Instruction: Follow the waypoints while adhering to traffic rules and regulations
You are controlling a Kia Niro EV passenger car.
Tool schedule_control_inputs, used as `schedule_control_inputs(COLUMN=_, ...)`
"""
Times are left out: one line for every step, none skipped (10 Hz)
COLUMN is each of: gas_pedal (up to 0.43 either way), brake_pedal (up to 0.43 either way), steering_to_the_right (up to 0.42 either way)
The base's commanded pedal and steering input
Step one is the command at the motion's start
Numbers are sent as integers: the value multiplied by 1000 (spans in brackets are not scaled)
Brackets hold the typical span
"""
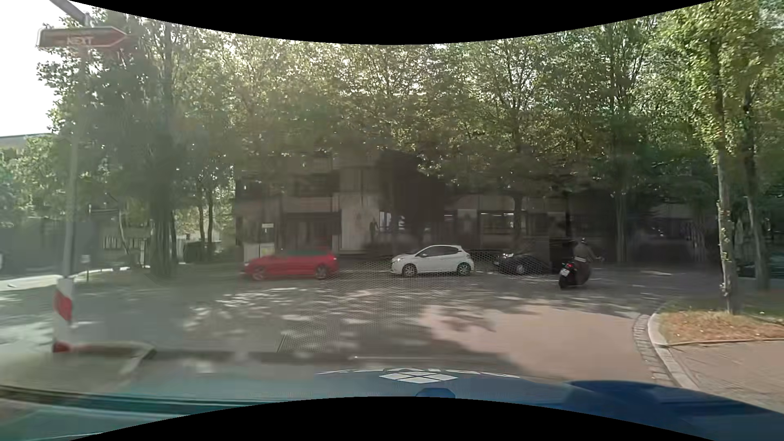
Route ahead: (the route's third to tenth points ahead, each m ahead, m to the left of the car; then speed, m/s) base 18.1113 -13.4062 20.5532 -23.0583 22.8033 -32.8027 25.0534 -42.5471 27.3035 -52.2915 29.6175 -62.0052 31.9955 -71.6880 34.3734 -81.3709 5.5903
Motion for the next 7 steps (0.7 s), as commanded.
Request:
schedule_control_inputs(gas_pedal=0, brake_pedal=0, steering_to_the_right=53)
schedule_control_inputs(gas_pedal=0, brake_pedal=0, steering_to_the_right=64)
schedule_control_inputs(gas_pedal=0, brake_pedal=0, steering_to_the_right=81)
schedule_control_inputs(gas_pedal=0, brake_pedal=0, steering_to_the_right=110)
schedule_control_inputs(gas_pedal=0, brake_pedal=0, steering_to_the_right=151)
schedule_control_inputs(gas_pedal=0, brake_pedal=0, steering_to_the_right=197)
schedule_control_inputs(gas_pedal=0, brake_pedal=0, steering_to_the_right=243)
